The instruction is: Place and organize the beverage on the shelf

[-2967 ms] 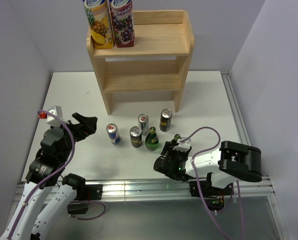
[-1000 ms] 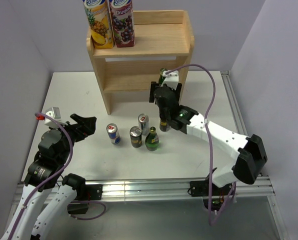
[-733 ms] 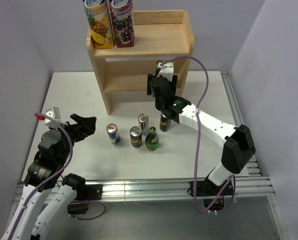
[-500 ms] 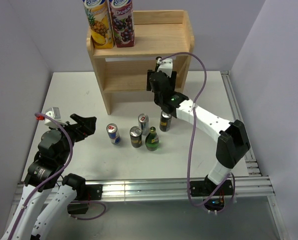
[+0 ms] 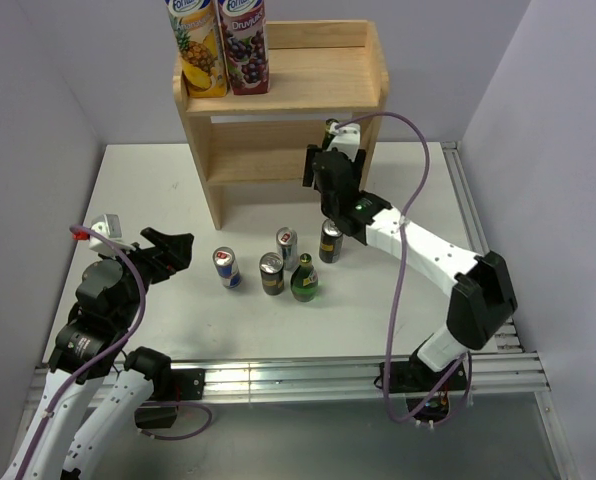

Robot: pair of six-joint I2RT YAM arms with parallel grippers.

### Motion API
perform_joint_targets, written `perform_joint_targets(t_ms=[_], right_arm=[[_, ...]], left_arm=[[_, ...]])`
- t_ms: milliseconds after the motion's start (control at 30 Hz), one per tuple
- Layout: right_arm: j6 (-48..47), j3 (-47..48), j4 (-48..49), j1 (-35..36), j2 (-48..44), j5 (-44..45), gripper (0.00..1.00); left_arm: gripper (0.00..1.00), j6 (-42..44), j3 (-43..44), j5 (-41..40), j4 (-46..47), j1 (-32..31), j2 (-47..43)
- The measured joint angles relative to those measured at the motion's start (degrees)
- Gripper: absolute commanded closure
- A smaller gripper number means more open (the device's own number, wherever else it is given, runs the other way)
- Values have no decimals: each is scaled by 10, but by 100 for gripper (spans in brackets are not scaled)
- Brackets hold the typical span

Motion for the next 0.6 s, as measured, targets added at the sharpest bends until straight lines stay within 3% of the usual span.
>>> perform_joint_targets(t_ms=[167,300,600], right_arm=[[3,-29,-32,32,-71,3,100],[-7,4,-63,73,-106,5,100],[-72,287,-124,89,-69,19,100]], left_arm=[[1,0,0,0,0,0,0],[1,0,0,0,0,0,0],[1,0,0,0,0,0,0]])
